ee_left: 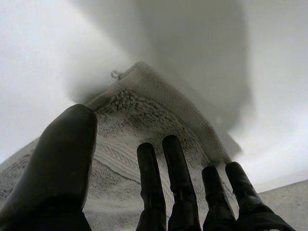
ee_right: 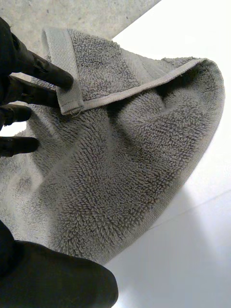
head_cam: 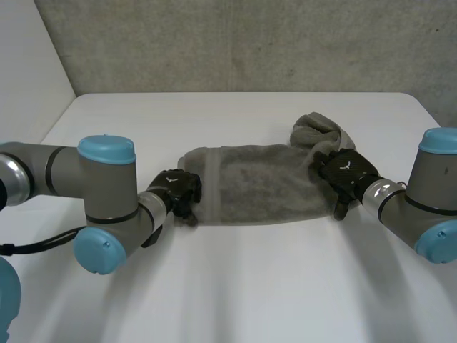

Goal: Fold the towel.

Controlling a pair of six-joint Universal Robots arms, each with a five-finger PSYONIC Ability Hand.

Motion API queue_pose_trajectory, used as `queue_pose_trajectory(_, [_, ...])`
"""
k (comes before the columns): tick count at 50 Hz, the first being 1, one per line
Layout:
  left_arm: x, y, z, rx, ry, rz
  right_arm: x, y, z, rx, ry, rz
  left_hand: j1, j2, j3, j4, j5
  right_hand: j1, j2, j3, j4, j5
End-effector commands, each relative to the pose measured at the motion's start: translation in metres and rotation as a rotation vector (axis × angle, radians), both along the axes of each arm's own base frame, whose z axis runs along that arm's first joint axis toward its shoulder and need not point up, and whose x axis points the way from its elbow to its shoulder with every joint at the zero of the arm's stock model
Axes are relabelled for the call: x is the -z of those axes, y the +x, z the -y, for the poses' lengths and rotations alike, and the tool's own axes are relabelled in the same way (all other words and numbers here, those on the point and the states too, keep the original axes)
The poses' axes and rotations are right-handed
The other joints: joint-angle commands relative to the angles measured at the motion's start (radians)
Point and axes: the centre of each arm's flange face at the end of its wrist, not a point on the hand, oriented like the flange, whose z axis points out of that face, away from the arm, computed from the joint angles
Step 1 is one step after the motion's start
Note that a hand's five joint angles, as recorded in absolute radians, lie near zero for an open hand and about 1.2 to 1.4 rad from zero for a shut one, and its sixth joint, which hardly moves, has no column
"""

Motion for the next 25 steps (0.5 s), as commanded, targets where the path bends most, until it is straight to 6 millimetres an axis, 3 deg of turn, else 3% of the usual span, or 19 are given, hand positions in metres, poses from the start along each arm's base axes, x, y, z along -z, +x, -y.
queue_pose_trajectory(1, [0.004,0.000,-0.001,0.007,0.000,0.019,0.000,0.000,0.000,-0.001,0.000,0.000,0.131,0.134,-0.049,-0.056,0.122,0.001,0.078,-0.041,-0.067,-0.061])
queue_pose_trajectory(2, [0.004,0.000,-0.001,0.008,-0.001,0.018,0.000,0.000,0.000,-0.001,0.002,0.000,0.335,0.338,-0.049,-0.056,0.327,0.001,0.078,-0.041,-0.067,-0.061])
queue_pose_trajectory(3, [0.004,0.000,-0.001,0.008,-0.001,0.018,0.000,0.000,0.000,-0.001,0.002,0.000,0.337,0.340,-0.049,-0.056,0.329,0.001,0.078,-0.041,-0.067,-0.061])
queue_pose_trajectory(4, [0.004,0.000,0.000,0.007,-0.003,0.018,0.000,0.000,0.000,-0.001,0.002,0.000,0.572,0.576,-0.049,-0.056,0.564,0.001,0.078,-0.041,-0.067,-0.061])
queue_pose_trajectory(6, [0.003,0.000,0.000,0.009,-0.005,0.016,0.000,0.000,0.000,-0.001,0.002,0.000,0.679,0.682,-0.049,-0.056,0.671,0.001,0.078,-0.041,-0.067,-0.061])
queue_pose_trajectory(17, [-0.003,0.000,-0.001,0.016,-0.021,0.021,0.000,-0.001,0.000,0.001,0.002,0.000,0.680,0.683,-0.049,-0.056,0.672,0.004,0.081,-0.041,-0.067,-0.061])
queue_pose_trajectory(19, [-0.004,0.000,-0.001,0.016,-0.024,0.020,0.000,-0.001,0.000,0.001,0.002,0.000,0.666,0.669,-0.049,-0.056,0.657,0.004,0.081,-0.041,-0.067,-0.061])
queue_pose_trajectory(21, [-0.011,0.001,-0.002,0.014,-0.036,0.015,0.000,-0.001,-0.001,0.001,0.003,-0.001,0.148,0.152,-0.049,-0.056,0.140,0.004,0.081,-0.041,-0.067,-0.061])
queue_pose_trajectory(25, [-0.015,0.002,-0.004,0.011,-0.042,0.011,-0.001,-0.001,0.000,0.002,0.002,-0.001,0.038,0.041,-0.049,-0.056,0.029,0.004,0.081,-0.041,-0.067,-0.061])
